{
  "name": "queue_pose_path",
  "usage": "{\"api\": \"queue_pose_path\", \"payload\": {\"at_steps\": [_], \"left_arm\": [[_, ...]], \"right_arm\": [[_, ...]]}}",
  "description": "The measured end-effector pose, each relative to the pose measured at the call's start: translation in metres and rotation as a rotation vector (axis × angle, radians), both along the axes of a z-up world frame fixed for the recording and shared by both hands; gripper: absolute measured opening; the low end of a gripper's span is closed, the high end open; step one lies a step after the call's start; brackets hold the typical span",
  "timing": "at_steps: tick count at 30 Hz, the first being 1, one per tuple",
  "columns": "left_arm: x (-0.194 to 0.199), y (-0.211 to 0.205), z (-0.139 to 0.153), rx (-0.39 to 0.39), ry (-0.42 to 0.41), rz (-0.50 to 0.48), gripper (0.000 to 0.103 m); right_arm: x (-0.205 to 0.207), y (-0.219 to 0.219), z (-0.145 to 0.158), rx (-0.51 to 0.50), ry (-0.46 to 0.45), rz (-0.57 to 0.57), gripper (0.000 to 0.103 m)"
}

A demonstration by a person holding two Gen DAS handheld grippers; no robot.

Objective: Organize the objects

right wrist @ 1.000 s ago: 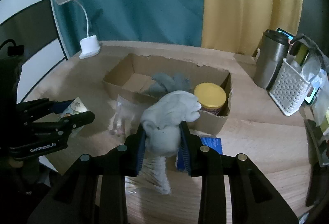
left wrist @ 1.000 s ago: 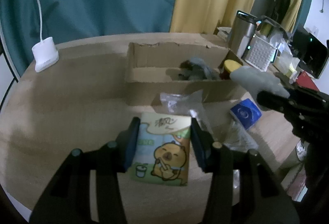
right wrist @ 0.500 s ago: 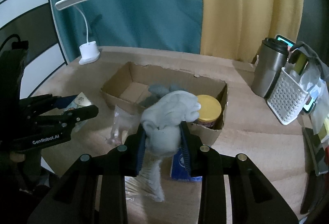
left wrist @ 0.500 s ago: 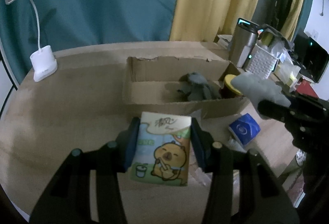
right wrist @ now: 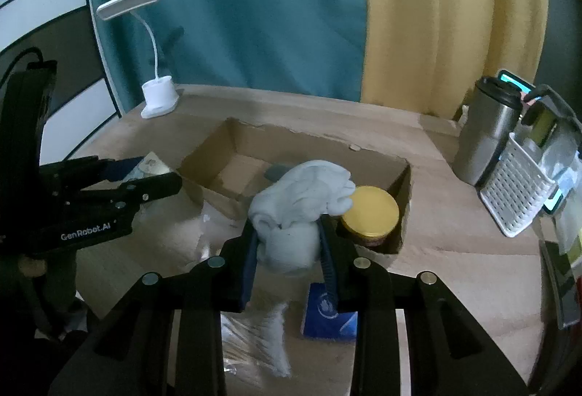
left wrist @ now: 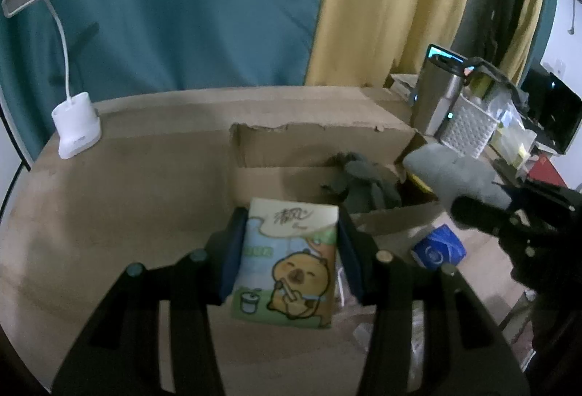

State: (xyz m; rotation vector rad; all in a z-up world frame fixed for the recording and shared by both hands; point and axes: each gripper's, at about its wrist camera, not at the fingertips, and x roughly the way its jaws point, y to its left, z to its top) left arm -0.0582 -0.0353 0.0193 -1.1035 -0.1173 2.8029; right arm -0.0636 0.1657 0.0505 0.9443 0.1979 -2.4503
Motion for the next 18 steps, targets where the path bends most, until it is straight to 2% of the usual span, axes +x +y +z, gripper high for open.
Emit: {"api": "queue_pose_path", "payload": {"at_steps": [18], "left_arm": [[-0.032, -0.009, 0.003, 0.009, 0.0, -0.012, 0.049]], "right_arm": [[-0.026, -0.017, -0.002, 0.003, -0.008, 0.022, 0.033]]}}
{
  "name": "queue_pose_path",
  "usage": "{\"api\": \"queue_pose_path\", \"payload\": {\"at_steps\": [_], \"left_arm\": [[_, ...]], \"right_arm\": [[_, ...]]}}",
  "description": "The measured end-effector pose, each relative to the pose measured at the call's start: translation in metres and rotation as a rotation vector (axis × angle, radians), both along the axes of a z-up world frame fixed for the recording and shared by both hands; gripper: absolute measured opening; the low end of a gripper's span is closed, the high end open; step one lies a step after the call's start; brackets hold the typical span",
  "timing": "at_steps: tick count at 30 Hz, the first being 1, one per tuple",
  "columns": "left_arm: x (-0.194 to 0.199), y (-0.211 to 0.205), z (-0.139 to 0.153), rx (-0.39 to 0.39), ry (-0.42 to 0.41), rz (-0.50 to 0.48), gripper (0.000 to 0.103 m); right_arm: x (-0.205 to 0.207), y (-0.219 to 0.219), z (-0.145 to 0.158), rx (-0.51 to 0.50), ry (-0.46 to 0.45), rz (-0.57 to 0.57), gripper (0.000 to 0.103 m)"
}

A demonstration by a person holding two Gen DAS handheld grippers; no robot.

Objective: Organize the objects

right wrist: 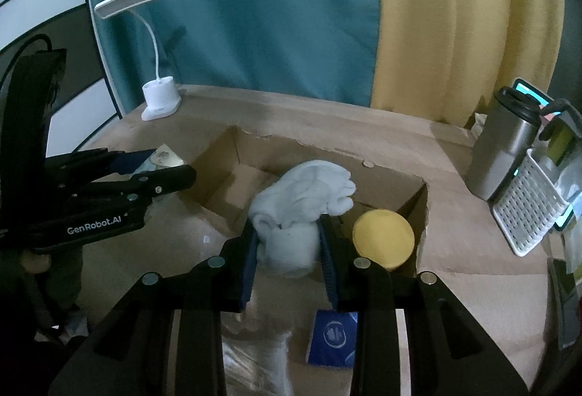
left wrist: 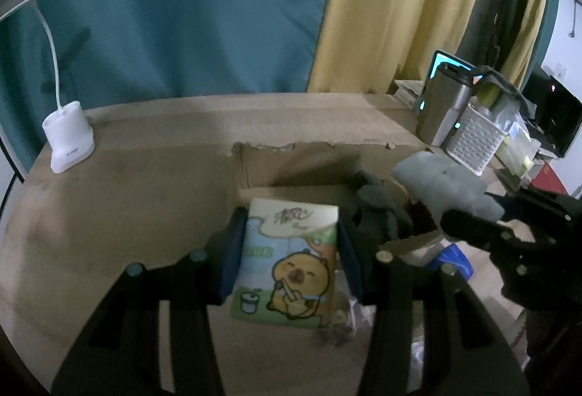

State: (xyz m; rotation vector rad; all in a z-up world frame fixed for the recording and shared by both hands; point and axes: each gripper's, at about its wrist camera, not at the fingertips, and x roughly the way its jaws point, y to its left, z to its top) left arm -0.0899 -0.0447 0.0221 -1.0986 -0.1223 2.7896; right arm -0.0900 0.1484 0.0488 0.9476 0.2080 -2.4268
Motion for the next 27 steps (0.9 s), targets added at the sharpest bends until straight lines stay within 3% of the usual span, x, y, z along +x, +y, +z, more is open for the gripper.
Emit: {"api": "queue_pose_path", "payload": {"at_steps": [27], "left_arm": [[-0.039, -0.02, -0.006, 0.024, -0.014, -0.003, 0.049]], "right_arm": [[-0.044, -0.04, -0.007, 0.012, -0.023, 0.047, 0.033]]}}
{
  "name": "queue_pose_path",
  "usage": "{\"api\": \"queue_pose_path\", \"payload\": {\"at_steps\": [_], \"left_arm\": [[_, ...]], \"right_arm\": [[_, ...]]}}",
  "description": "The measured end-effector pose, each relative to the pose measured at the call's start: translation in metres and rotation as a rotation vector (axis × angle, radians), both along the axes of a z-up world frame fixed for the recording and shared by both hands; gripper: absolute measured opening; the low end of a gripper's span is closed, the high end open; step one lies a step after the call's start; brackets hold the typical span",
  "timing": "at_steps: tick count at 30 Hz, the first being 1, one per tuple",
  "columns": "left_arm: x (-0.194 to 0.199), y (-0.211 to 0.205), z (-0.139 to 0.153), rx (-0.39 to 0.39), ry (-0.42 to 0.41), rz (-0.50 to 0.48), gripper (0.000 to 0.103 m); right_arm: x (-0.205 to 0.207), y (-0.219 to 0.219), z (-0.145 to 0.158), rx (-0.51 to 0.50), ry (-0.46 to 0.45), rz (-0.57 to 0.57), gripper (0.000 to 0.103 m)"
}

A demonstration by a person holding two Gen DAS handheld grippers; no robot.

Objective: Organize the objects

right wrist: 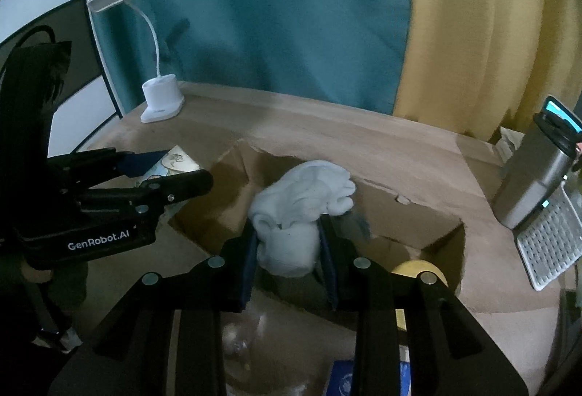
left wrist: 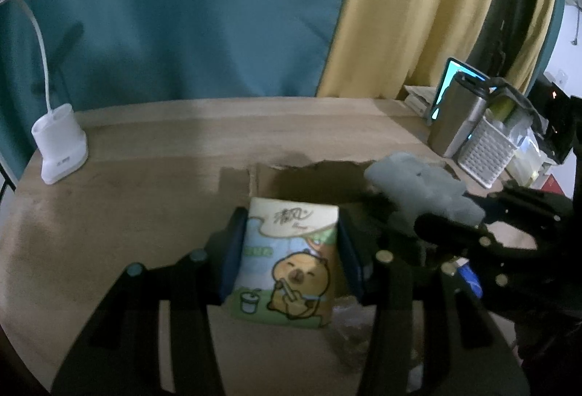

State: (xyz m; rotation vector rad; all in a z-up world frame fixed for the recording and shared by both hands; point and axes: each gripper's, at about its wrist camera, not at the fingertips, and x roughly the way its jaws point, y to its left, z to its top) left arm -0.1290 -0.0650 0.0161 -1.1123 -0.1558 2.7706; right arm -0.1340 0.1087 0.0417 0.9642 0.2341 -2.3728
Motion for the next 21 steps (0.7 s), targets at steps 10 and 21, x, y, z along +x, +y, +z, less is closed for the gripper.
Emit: {"api": "queue_pose_path", "payload": {"at_steps": [10, 21], "left_arm": [[-0.01, -0.004, -0.003, 0.022, -0.011, -0.002, 0.049], [-0.029, 0.011, -0.016, 0.041, -0.049, -0.029, 0.049]], "right_arm": [[-0.019, -0.018, -0.014, 0.008, -0.035, 0.032, 0.033], [-0.033, -0.014, -0.031, 0.014, -0.08, 0.009, 0.033]]}}
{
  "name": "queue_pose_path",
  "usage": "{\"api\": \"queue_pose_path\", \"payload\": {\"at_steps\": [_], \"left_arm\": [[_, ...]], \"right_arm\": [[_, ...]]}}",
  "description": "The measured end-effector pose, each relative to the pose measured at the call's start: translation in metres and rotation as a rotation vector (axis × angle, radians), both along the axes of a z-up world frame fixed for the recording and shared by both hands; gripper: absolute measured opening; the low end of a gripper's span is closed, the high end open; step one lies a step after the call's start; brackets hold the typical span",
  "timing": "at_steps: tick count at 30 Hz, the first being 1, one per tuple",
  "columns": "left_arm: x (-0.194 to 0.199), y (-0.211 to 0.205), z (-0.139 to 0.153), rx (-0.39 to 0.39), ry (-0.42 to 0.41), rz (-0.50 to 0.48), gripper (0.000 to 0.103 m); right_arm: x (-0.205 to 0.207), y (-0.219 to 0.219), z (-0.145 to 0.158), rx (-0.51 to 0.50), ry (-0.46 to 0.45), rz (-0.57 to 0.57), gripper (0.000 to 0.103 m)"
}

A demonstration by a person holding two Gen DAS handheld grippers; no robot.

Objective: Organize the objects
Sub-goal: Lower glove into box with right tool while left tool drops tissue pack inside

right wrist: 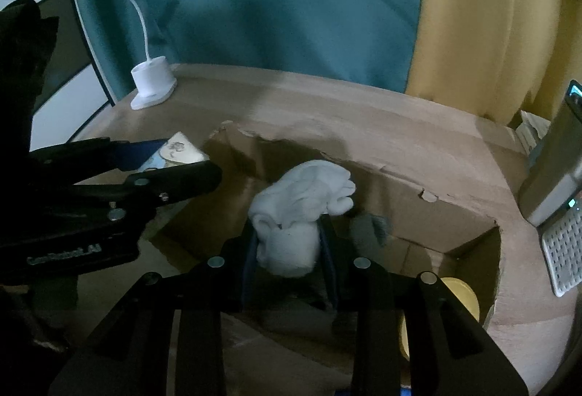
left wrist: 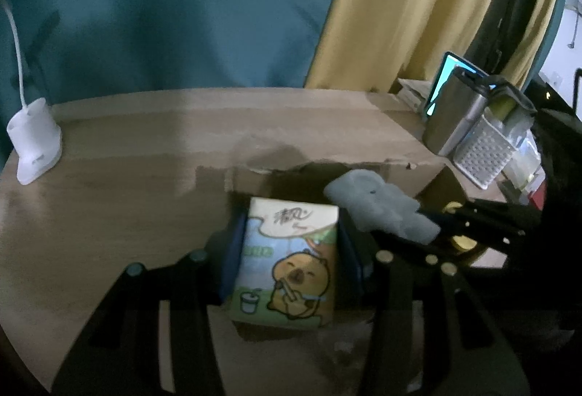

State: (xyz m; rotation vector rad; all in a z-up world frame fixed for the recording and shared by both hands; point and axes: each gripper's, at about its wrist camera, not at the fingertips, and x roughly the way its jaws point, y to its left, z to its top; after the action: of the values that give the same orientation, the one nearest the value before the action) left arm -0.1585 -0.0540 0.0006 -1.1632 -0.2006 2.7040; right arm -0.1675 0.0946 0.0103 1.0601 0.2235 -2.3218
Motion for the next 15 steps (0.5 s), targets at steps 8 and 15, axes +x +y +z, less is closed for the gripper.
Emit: {"api": "queue_pose_path", "payload": {"at_steps": [8, 15], "left_arm": [[-0.012, 0.003, -0.013, 0.028, -0.057, 0.007, 0.05], [-0.018, -0.004, -0.011, 0.051, -0.073, 0.048, 0.057]], "right_arm": [[-0.003, 0.004, -0.004, -0.011, -0.014, -0.002, 0.033], [-0.005, 0.005, -0.005, -0.022, -0.032, -0.002, 0.033]]}}
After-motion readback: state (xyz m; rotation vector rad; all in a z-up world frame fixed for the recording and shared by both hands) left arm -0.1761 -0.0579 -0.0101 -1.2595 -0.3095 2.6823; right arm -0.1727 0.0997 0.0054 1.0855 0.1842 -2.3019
